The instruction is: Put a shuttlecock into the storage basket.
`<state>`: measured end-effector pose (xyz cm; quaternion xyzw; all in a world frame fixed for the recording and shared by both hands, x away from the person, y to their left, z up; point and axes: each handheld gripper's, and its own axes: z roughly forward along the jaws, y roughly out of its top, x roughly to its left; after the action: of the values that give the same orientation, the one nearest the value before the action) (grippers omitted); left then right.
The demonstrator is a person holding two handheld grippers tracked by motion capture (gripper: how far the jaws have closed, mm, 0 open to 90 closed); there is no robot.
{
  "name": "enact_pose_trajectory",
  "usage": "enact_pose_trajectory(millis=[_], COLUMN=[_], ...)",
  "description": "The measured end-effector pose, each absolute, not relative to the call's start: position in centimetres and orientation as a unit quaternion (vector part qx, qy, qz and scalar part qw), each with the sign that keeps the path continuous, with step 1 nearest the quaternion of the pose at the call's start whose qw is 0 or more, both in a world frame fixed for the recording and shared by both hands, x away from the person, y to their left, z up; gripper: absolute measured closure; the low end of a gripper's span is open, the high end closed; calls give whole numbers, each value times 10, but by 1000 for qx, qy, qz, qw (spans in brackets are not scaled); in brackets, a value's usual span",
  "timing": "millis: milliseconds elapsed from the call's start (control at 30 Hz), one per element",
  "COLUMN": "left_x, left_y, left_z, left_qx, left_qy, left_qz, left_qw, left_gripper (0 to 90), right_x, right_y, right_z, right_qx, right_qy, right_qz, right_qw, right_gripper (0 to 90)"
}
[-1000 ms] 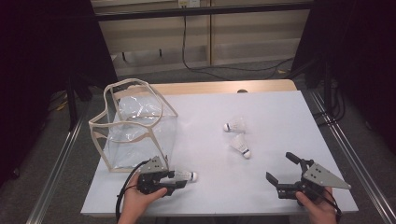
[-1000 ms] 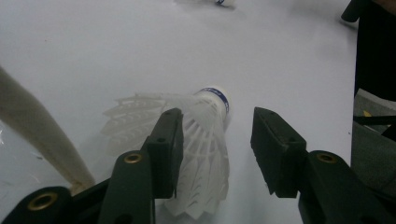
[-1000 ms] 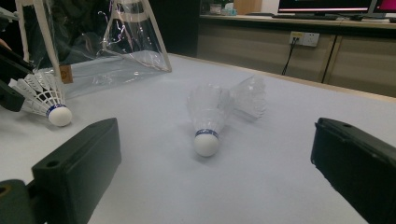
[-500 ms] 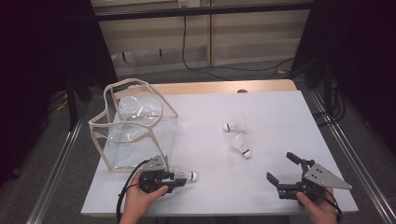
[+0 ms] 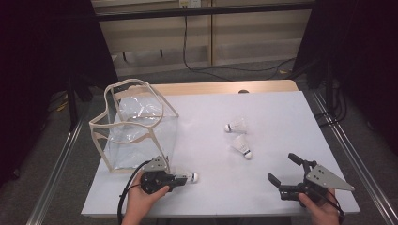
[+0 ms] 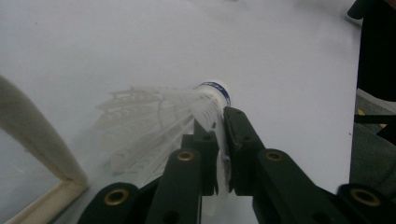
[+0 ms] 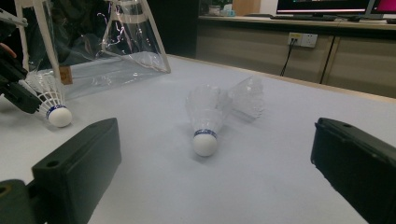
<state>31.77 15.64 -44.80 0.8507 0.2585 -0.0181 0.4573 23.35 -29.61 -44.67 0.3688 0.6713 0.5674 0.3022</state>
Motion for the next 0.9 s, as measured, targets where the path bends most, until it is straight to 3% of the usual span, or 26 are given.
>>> enact_pose_trajectory(millis=[900], left_x=[317], left_y=[157], left_z=[-434], left_qx=[846], left_qy=[266], left_qz=[-36], left_qw=[462], left_gripper=[888], right_x=[233], right_y=[-297], right_z=[-446], right_qx=[367], right_qy=[669], right_qz=[570], right_qw=[304], right_gripper=[14])
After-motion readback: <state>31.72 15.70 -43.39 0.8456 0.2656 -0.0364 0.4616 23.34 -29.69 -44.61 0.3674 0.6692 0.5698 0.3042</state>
